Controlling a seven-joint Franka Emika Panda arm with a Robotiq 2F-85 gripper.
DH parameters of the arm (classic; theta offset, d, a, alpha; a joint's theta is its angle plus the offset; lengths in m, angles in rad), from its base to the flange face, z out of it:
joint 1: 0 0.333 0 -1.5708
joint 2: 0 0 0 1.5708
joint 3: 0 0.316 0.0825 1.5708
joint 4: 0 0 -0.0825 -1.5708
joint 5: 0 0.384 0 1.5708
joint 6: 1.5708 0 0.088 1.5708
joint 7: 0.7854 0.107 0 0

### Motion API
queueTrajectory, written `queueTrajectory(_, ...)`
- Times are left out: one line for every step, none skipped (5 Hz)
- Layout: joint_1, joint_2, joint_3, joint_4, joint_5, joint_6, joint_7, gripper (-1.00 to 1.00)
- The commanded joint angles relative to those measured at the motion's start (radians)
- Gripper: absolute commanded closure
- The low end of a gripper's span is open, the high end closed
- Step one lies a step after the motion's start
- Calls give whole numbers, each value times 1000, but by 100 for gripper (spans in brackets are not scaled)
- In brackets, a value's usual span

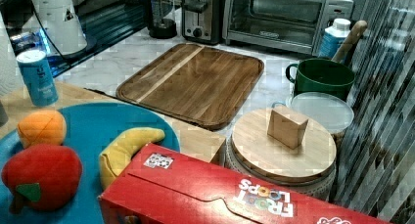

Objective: Open the drawer.

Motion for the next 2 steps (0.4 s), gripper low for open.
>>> queueTrajectory(-48, -104, -35, -238, -77, 152, -390, -100)
queueTrajectory(-61, -105, -63, -293, -115, 219, -545, -100)
